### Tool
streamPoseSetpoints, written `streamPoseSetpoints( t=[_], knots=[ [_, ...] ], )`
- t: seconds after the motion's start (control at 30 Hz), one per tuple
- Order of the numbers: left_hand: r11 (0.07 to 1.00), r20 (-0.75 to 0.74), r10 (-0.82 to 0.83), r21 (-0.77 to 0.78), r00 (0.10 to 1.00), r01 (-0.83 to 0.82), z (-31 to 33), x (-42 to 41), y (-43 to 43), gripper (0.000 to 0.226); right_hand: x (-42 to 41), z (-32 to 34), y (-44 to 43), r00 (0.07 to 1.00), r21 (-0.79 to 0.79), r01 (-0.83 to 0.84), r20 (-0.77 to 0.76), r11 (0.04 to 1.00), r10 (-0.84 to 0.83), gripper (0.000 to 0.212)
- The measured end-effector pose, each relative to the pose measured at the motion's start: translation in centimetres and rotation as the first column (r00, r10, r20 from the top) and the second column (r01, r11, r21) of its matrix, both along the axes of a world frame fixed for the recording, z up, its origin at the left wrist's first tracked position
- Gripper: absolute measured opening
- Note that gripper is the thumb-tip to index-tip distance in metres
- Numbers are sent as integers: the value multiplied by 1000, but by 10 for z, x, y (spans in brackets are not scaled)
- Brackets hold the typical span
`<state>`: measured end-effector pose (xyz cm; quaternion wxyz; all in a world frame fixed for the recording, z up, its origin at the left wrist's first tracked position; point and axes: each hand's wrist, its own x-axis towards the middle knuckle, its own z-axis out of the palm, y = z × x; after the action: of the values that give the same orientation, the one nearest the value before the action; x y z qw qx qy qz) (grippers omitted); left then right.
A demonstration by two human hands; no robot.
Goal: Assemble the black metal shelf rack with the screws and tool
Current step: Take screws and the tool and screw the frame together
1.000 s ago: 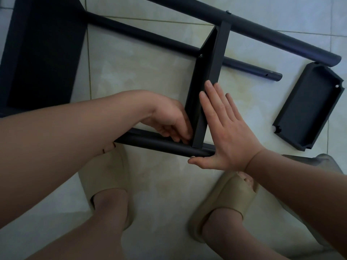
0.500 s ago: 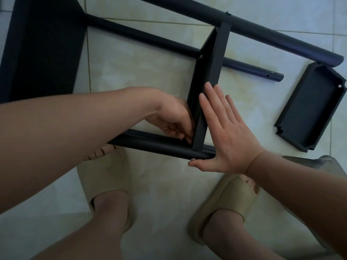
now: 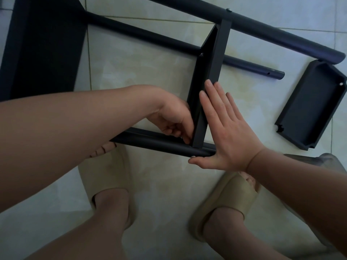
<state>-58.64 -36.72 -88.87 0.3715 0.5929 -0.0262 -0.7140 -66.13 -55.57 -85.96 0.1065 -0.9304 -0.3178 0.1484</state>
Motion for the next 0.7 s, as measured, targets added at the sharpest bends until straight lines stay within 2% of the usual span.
streamPoseSetpoints(
  t=[0.43,0.63,0.7],
  knots=[
    [997,-74,52,-45,996,-55,-5,-2,2,13,0,0,0,1000,-10,-3,9,1000,4,129],
    [995,-127,75,-52,989,-82,-10,-4,4,23,0,-1,-1,1000,-11,-4,9,1000,4,129],
    [997,-115,59,-46,992,-65,-10,-4,4,18,0,-1,0,1000,-8,-4,10,1000,4,129]
  ],
)
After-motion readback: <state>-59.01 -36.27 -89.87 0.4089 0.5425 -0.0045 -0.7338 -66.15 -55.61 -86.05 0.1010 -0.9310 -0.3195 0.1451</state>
